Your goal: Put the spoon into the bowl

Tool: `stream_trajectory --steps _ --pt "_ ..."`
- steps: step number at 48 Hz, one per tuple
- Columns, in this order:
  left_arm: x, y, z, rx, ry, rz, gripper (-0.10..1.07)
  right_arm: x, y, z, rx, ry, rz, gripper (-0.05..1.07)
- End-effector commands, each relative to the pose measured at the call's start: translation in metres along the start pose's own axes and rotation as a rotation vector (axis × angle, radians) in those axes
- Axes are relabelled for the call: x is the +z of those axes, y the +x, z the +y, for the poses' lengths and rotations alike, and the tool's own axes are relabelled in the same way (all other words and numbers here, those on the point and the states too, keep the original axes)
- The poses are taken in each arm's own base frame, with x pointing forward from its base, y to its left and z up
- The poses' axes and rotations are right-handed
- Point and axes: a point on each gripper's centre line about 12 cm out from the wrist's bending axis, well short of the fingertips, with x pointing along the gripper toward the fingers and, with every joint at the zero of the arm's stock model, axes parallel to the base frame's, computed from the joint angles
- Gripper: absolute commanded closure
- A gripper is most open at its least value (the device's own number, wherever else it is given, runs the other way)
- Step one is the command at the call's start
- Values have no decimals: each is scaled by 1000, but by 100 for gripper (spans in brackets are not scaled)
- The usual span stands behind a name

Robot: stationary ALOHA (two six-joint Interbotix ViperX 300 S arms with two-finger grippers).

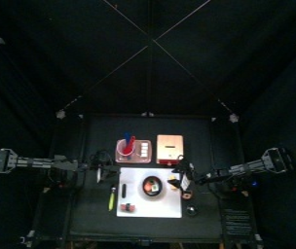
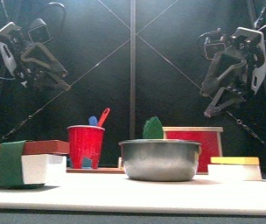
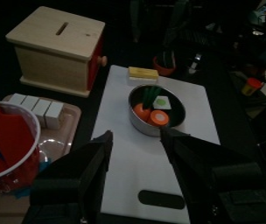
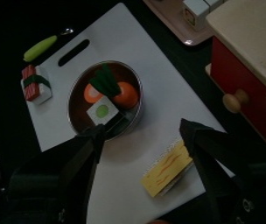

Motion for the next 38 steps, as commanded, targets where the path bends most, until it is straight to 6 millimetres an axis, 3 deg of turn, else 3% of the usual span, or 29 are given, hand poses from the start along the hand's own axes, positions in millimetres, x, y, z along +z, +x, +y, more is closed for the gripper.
stream_trajectory --steps 1,10,15,18,30,38 --pt "5 0 0 0 0 -16 13 7 -2 6 18 3 -19 4" --pt "13 2 -2 5 -35 -15 13 11 -3 7 19 -7 -31 4" --pt "24 4 -1 56 -178 61 13 12 -3 7 19 -1 -34 4" --pt "25 4 -4 96 -297 192 13 12 -3 7 18 5 -33 4" --pt "2 5 -23 188 -601 729 13 12 -1 3 3 33 -27 4" --pt "-19 15 -37 226 -747 888 13 11 2 0 -9 33 -21 4"
